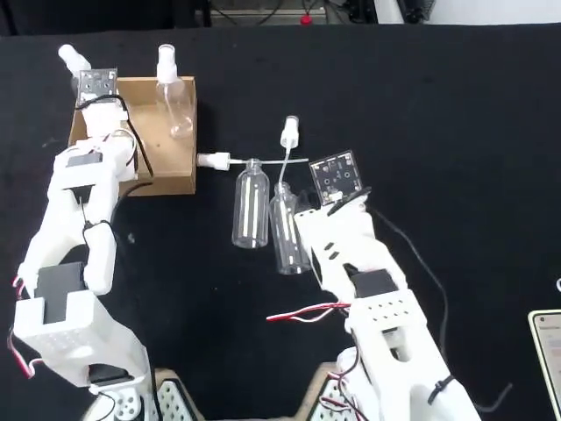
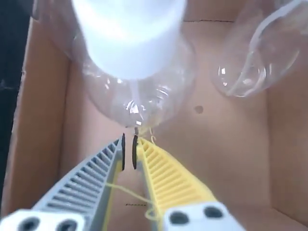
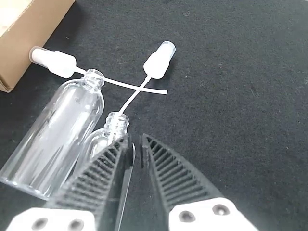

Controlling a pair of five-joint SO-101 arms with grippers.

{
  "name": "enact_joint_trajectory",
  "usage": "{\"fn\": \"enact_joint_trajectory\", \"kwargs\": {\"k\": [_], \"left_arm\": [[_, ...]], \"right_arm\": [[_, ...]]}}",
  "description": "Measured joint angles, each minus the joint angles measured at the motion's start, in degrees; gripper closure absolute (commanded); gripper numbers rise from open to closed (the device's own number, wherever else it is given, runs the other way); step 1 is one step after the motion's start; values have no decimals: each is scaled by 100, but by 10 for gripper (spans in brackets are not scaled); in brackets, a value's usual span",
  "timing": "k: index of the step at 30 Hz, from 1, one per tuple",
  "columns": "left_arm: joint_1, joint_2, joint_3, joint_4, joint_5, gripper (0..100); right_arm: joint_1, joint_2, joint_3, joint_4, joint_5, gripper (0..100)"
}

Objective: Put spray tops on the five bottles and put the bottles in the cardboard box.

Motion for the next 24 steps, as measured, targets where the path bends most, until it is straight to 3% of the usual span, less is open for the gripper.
{"fn": "enact_joint_trajectory", "kwargs": {"k": [9, 14, 24], "left_arm": [[44, 0, 0, 44, 0, 948], [44, 9, -141, 668, 0, 948], [-501, 9, -598, 1073, 18, 948]], "right_arm": [[0, 0, 0, 0, 0, 966], [0, 0, 0, 0, 0, 966], [0, 0, 0, 0, 0, 966]]}}
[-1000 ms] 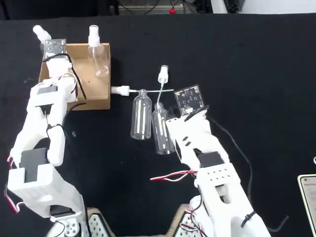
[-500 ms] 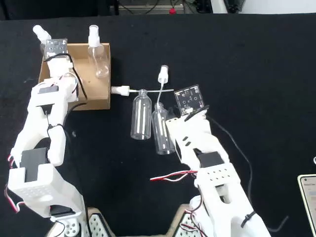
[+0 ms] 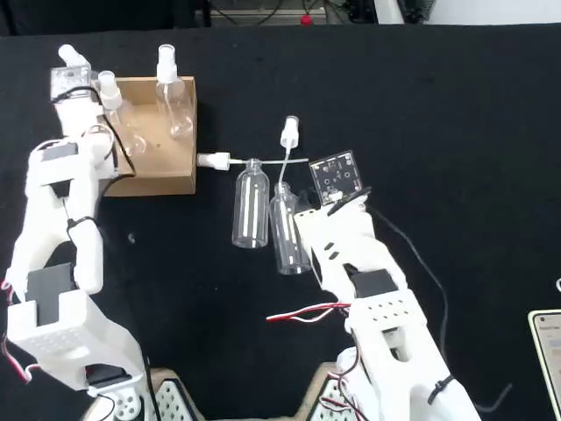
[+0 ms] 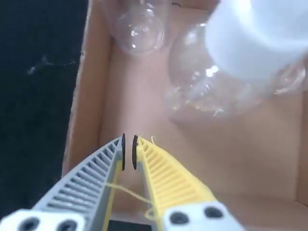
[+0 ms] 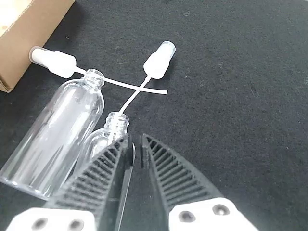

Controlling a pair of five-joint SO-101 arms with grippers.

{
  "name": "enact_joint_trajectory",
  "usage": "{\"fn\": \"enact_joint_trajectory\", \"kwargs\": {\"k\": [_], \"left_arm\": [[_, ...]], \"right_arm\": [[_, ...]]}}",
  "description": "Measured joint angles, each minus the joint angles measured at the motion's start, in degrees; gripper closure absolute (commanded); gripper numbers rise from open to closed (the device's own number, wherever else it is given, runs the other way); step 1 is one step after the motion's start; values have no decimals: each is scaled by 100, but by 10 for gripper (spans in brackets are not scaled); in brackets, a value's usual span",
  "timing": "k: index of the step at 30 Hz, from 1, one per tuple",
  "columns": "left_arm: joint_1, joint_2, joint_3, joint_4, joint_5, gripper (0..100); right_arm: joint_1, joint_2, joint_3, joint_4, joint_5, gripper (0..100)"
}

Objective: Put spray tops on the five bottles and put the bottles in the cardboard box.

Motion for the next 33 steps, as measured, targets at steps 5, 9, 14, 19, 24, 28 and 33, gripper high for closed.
{"fn": "enact_joint_trajectory", "kwargs": {"k": [5, 9, 14, 19, 24, 28, 33], "left_arm": [[-44, 0, 0, -123, -18, 948], [-44, 35, 0, -475, 44, 948], [-44, 35, 0, -765, 308, 948], [-44, 35, 0, -765, 334, 948], [53, 35, 0, -765, 352, 948], [105, 35, 0, -765, 352, 948], [141, 35, 0, -782, 352, 948]], "right_arm": [[0, 0, 0, 0, 0, 966], [0, 0, 0, 0, 0, 966], [0, 0, 0, 0, 0, 966], [0, 0, 0, 0, 0, 966], [0, 0, 0, 0, 0, 966], [0, 0, 0, 0, 0, 966], [0, 0, 0, 0, 0, 966]]}}
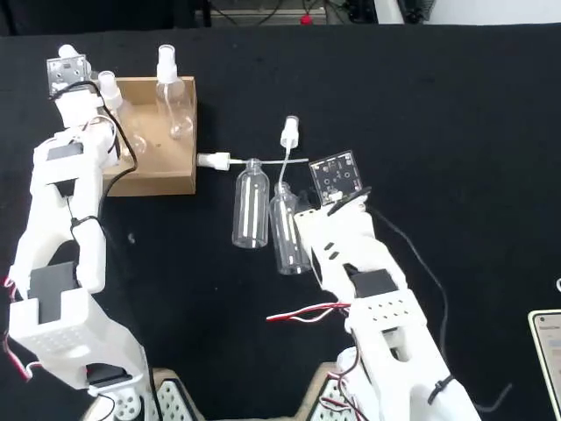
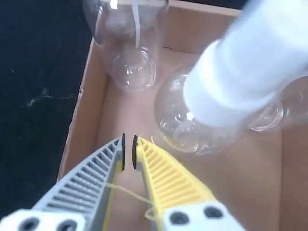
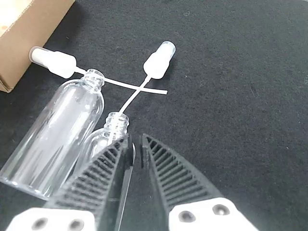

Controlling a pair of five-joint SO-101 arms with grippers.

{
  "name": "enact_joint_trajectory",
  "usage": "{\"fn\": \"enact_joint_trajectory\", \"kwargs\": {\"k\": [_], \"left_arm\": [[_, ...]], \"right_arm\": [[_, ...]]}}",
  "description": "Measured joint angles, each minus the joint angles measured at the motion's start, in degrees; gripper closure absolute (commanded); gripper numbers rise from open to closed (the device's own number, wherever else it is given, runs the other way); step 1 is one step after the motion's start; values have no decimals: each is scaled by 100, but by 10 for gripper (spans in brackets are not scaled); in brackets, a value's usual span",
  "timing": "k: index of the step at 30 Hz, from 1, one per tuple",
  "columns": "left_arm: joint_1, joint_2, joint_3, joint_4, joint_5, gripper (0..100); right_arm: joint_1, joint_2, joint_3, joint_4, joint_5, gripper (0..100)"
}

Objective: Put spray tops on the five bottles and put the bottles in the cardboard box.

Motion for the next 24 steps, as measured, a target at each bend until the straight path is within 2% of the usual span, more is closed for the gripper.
{"fn": "enact_joint_trajectory", "kwargs": {"k": [24], "left_arm": [[211, 0, 0, -18, 18, 949]], "right_arm": [[0, 0, 0, 0, 0, 966]]}}
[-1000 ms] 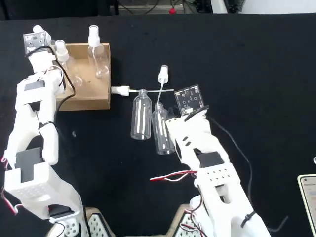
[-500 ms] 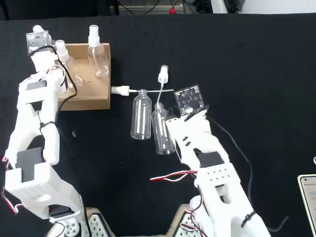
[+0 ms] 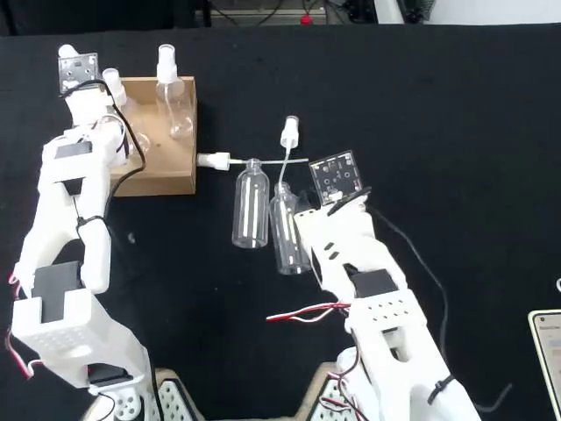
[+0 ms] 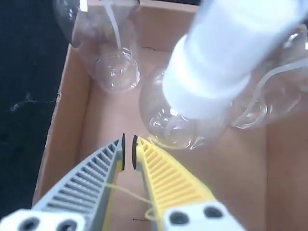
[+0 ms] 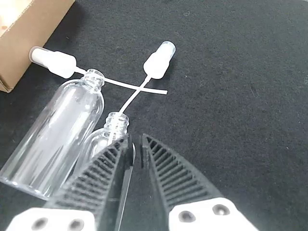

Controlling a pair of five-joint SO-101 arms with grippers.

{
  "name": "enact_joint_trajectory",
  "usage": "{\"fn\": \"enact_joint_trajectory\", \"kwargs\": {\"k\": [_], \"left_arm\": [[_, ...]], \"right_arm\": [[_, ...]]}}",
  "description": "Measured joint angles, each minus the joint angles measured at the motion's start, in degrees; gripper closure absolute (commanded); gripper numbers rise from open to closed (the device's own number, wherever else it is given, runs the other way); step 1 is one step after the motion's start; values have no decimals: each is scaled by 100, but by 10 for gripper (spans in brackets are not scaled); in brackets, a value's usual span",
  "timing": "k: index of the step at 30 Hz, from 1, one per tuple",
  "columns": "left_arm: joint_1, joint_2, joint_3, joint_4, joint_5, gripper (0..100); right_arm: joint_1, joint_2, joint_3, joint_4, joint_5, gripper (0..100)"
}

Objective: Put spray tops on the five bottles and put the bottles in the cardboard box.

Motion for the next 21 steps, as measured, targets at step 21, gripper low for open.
{"fn": "enact_joint_trajectory", "kwargs": {"k": [21], "left_arm": [[0, 554, 0, -299, 264, 949]], "right_arm": [[0, 0, 0, 0, 0, 966]]}}
